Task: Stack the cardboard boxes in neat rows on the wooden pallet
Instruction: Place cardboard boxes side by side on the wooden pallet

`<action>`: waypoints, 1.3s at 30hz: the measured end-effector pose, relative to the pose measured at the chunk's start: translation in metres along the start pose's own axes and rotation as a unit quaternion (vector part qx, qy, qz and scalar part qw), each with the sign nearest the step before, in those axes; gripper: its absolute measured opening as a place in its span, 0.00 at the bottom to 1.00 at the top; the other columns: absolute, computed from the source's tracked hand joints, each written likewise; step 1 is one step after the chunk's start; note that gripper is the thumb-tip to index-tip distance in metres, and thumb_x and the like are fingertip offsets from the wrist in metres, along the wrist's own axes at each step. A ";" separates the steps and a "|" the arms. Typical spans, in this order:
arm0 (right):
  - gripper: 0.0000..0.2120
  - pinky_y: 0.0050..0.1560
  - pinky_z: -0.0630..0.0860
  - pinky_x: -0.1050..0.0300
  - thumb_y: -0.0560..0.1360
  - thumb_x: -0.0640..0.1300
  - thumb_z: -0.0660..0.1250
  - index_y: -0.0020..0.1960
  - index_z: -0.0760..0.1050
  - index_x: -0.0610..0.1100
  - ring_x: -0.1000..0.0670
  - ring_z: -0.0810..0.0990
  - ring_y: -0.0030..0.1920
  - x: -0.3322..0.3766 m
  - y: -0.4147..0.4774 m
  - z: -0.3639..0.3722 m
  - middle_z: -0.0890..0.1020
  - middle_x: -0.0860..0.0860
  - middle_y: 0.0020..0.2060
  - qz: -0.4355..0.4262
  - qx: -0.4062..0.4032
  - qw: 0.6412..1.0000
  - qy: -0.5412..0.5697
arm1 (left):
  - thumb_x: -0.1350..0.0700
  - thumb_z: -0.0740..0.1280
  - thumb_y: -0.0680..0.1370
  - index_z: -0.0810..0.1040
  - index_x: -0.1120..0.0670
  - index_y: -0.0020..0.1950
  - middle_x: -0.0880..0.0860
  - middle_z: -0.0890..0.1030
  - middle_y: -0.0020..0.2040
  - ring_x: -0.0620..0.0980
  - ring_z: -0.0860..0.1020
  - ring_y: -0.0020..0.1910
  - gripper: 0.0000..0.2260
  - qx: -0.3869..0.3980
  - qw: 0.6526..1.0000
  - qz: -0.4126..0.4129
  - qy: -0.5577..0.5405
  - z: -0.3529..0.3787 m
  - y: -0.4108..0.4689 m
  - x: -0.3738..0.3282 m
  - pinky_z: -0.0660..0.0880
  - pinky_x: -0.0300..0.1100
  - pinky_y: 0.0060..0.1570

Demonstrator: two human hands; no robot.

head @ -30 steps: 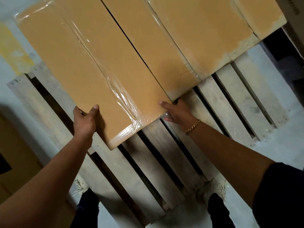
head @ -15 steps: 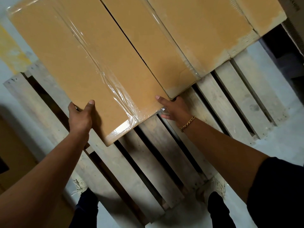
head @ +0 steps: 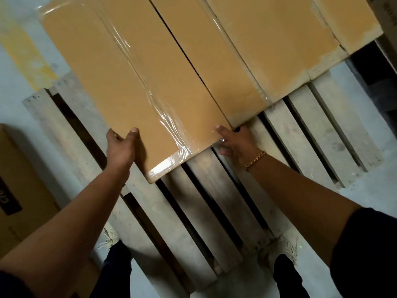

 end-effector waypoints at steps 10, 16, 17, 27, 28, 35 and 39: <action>0.35 0.49 0.82 0.46 0.74 0.57 0.74 0.75 0.66 0.46 0.46 0.80 0.60 -0.012 -0.097 0.016 0.80 0.48 0.62 -0.036 -0.071 0.989 -0.122 | 0.44 0.65 0.83 0.57 0.49 0.83 0.52 0.68 0.79 0.56 0.69 0.75 0.30 0.114 0.993 0.008 0.032 -0.043 -0.055 -0.003 0.66 0.49 0.69; 0.34 0.64 0.71 0.51 0.78 0.59 0.69 0.78 0.64 0.47 0.45 0.74 0.69 -0.007 -0.161 0.038 0.74 0.48 0.71 -0.124 -0.066 0.954 -0.265 | 0.38 0.63 0.82 0.55 0.49 0.84 0.52 0.59 0.83 0.56 0.64 0.79 0.35 0.123 0.971 0.092 0.181 -0.111 -0.075 -0.001 0.64 0.55 0.77; 0.32 0.65 0.71 0.51 0.78 0.58 0.69 0.77 0.64 0.48 0.45 0.73 0.70 -0.004 -0.168 0.043 0.73 0.48 0.71 -0.129 -0.043 0.952 -0.273 | 0.38 0.62 0.82 0.55 0.50 0.84 0.52 0.59 0.83 0.55 0.64 0.79 0.35 0.116 0.969 0.103 0.194 -0.121 -0.082 -0.001 0.64 0.55 0.76; 0.36 0.74 0.67 0.44 0.79 0.63 0.65 0.80 0.61 0.46 0.44 0.67 0.76 -0.008 -0.259 0.018 0.65 0.45 0.78 -0.281 0.114 0.861 -0.409 | 0.37 0.61 0.83 0.57 0.50 0.84 0.51 0.61 0.82 0.54 0.63 0.79 0.34 0.010 0.962 0.152 0.225 -0.150 -0.237 0.038 0.64 0.54 0.75; 0.35 0.74 0.66 0.45 0.80 0.62 0.64 0.80 0.60 0.46 0.44 0.66 0.76 -0.010 -0.270 0.010 0.64 0.46 0.78 -0.296 0.120 0.851 -0.417 | 0.37 0.61 0.83 0.57 0.50 0.83 0.51 0.62 0.82 0.54 0.64 0.79 0.33 -0.003 0.964 0.153 0.218 -0.151 -0.258 0.043 0.65 0.54 0.74; 0.35 0.76 0.62 0.41 0.80 0.66 0.59 0.81 0.59 0.50 0.47 0.61 0.79 -0.033 -0.333 -0.036 0.61 0.50 0.80 -0.327 0.130 0.810 -0.469 | 0.36 0.60 0.82 0.57 0.49 0.83 0.51 0.61 0.83 0.53 0.59 0.81 0.33 -0.044 0.959 0.154 0.233 -0.181 -0.368 0.086 0.61 0.56 0.77; 0.35 0.77 0.60 0.40 0.81 0.66 0.58 0.81 0.58 0.50 0.46 0.59 0.80 -0.054 -0.360 -0.048 0.60 0.50 0.81 -0.325 0.133 0.794 -0.496 | 0.33 0.58 0.82 0.56 0.49 0.84 0.51 0.58 0.83 0.52 0.56 0.82 0.35 -0.058 0.957 0.140 0.247 -0.210 -0.410 0.111 0.59 0.58 0.78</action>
Point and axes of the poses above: each hand's wrist, its own y-axis towards the middle knuckle, its own z-axis out of the palm, x = y × z, the point moved 3 cm from there along y, towards the middle knuckle
